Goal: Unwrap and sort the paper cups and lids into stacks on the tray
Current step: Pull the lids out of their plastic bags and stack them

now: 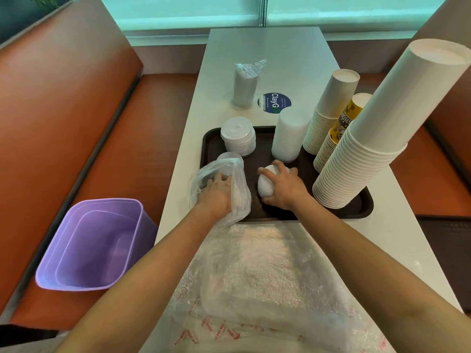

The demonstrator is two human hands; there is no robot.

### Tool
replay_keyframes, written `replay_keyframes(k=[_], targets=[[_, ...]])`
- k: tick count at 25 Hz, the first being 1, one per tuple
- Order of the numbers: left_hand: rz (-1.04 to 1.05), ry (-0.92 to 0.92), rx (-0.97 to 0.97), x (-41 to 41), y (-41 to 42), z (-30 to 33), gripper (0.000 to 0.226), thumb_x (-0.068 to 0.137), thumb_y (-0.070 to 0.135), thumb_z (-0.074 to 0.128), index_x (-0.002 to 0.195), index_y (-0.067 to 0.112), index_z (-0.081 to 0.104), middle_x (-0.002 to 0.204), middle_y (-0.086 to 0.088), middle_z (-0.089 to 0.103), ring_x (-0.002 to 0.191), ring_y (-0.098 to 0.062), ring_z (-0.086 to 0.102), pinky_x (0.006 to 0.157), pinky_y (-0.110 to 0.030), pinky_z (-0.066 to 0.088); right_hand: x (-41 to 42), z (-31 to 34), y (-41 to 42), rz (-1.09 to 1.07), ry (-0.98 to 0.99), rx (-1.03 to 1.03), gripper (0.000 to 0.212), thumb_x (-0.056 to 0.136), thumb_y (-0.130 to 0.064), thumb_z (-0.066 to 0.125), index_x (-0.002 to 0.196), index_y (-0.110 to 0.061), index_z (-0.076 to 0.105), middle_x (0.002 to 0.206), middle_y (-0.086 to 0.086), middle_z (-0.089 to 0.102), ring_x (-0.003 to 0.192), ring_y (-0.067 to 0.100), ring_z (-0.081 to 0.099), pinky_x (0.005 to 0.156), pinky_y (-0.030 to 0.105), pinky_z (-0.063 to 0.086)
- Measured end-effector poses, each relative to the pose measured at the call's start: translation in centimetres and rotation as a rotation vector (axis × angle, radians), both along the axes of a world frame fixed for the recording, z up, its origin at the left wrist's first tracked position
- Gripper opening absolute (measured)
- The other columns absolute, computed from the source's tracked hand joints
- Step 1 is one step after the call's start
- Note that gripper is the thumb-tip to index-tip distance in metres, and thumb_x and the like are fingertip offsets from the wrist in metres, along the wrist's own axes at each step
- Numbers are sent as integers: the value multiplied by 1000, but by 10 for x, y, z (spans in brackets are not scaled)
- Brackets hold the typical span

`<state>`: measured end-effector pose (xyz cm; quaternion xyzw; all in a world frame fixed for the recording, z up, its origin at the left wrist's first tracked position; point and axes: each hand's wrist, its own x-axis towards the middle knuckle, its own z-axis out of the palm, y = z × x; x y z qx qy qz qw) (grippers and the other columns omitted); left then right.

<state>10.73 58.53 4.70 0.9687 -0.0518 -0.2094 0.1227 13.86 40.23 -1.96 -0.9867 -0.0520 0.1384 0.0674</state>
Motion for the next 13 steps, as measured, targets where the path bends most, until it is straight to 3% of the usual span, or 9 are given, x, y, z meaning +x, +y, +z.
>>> replay_keyframes(k=[3, 8, 11, 13], targets=[[-10, -41, 0, 8, 3, -8, 58, 93, 15, 53, 144, 10, 27, 148, -16, 26, 138, -38, 22, 113, -48, 25, -4, -1, 0, 2, -18, -6, 78, 79, -51, 66, 142, -46, 20, 153, 2, 8, 125, 40, 27, 98, 47, 43], [30, -25, -78, 15, 5, -7, 54, 92, 12, 51, 141, 1, 29, 144, -18, 30, 134, -34, 33, 110, -38, 29, -6, 2, -2, 34, -9, -26, 66, 89, -63, 41, 145, -44, 13, 156, 2, 4, 135, 39, 17, 107, 53, 26], [79, -26, -171, 19, 7, -5, 51, 90, 7, 52, 139, 8, 37, 143, -16, 36, 129, -30, 39, 104, -33, 33, -7, 1, -2, 12, -24, 53, 69, 86, -59, 26, 149, -34, 12, 156, 2, 10, 137, 34, 14, 108, 52, 23], [100, -19, -239, 20, 9, -5, 49, 88, 9, 56, 135, 13, 43, 134, -9, 49, 122, -25, 47, 97, -29, 38, -8, 1, -2, -16, -42, 111, 72, 85, -57, 30, 148, -24, 16, 156, 2, 13, 137, 32, 15, 109, 49, 23]])
